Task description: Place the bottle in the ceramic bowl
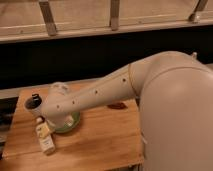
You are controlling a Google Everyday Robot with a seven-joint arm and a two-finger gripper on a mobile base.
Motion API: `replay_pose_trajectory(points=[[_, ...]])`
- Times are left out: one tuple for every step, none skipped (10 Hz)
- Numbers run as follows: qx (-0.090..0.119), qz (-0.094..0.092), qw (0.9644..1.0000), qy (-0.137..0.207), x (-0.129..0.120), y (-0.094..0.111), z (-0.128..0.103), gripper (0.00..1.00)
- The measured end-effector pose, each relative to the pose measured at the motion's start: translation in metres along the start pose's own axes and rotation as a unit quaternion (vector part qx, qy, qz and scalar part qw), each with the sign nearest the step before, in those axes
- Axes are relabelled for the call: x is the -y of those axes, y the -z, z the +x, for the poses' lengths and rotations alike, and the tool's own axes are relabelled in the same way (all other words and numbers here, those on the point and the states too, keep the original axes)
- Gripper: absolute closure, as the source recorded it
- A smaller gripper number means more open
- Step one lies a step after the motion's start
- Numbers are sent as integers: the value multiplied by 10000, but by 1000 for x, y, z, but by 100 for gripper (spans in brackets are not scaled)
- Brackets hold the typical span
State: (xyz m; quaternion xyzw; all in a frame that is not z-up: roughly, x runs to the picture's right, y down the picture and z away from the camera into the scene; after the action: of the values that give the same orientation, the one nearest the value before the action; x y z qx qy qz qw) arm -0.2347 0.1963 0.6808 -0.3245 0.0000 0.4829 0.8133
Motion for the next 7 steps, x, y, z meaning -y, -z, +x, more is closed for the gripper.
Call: replay_pose_trajectory(points=[[154,-188,9993,-277,-11,-1,15,20],[272,-365,9975,-538,-18,-1,31,20],[309,-461,9963,-659,-22,0,39,20],[292,-473,9962,-667,-26,0,43,20],[222,-450,9973,-535,-29,-1,43,20],[120,-441,9984,-346,-36,-6,37,20],[51,-422,9989,-203,-42,-10,31,20]])
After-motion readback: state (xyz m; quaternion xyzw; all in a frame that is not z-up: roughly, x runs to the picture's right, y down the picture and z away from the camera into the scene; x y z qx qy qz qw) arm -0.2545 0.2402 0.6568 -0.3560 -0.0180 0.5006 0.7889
